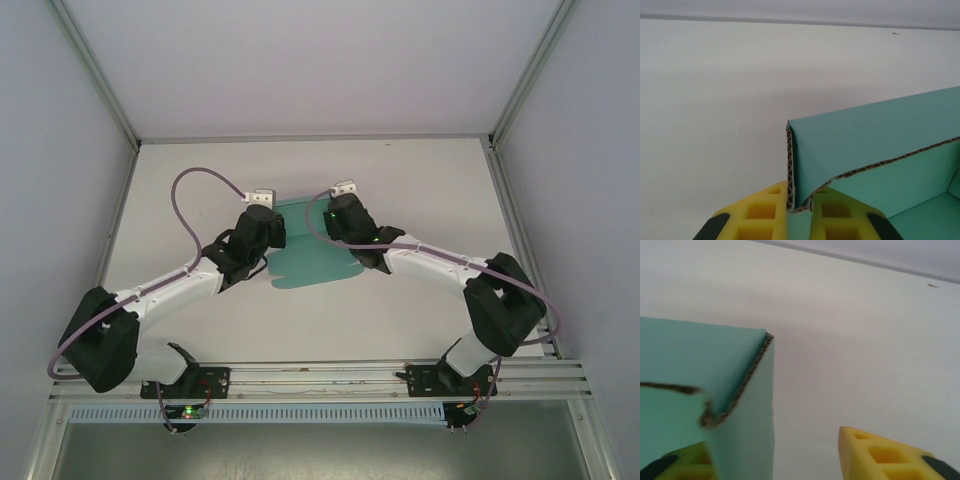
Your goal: Assemble paper box
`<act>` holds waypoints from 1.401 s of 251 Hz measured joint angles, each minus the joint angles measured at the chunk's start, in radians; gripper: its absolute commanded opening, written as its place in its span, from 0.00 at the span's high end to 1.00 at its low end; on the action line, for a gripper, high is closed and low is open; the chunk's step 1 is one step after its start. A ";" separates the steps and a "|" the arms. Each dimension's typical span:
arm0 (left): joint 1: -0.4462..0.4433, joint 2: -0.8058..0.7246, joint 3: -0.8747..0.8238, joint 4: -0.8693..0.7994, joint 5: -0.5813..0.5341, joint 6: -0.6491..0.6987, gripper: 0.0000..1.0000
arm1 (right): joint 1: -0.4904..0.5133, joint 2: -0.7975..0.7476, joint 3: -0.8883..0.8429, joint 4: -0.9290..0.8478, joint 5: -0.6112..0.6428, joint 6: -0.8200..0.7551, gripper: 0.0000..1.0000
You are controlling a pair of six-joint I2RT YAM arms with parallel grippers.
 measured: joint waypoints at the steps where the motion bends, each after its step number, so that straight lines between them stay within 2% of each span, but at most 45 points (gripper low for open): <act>1: 0.000 0.000 0.000 0.000 0.000 0.000 1.00 | -0.002 -0.002 -0.001 0.001 -0.005 0.001 0.51; 39: 0.000 -0.014 -0.002 0.000 0.008 0.008 1.00 | -0.046 -0.040 -0.050 0.055 -0.159 0.006 0.46; 80: 0.001 -0.021 -0.007 -0.005 0.008 0.009 1.00 | -0.060 -0.040 -0.054 0.063 -0.232 0.006 0.35; 98: 0.001 -0.027 -0.008 -0.007 0.008 0.012 1.00 | -0.063 -0.040 -0.054 0.064 -0.248 0.013 0.27; 117: 0.001 -0.029 -0.008 -0.006 0.008 0.016 1.00 | -0.063 -0.040 -0.054 0.068 -0.253 0.015 0.13; 122: 0.001 -0.030 -0.008 -0.006 0.008 0.017 1.00 | -0.063 -0.040 -0.054 0.067 -0.256 0.022 0.04; 125: 0.001 -0.030 -0.008 -0.007 0.008 0.019 1.00 | -0.063 -0.040 -0.054 0.067 -0.256 0.019 0.02; 162: 0.001 -0.030 -0.008 -0.011 0.008 0.027 1.00 | -0.063 -0.094 -0.079 0.073 -0.265 0.032 0.01; 197: 0.001 -0.029 -0.008 -0.028 0.013 0.031 1.00 | -0.063 -0.256 -0.139 0.080 -0.266 0.035 0.01; 239: 0.001 0.002 0.027 -0.107 0.079 0.082 1.00 | -0.092 -0.437 -0.187 0.057 -0.236 0.035 0.01; 312: 0.001 0.232 0.328 -0.462 0.337 0.356 1.00 | -0.211 -0.610 -0.245 -0.174 -0.249 0.039 0.01; 351: -0.013 0.389 0.494 -0.669 0.353 0.550 1.00 | -0.249 -0.627 -0.290 -0.242 -0.304 0.029 0.01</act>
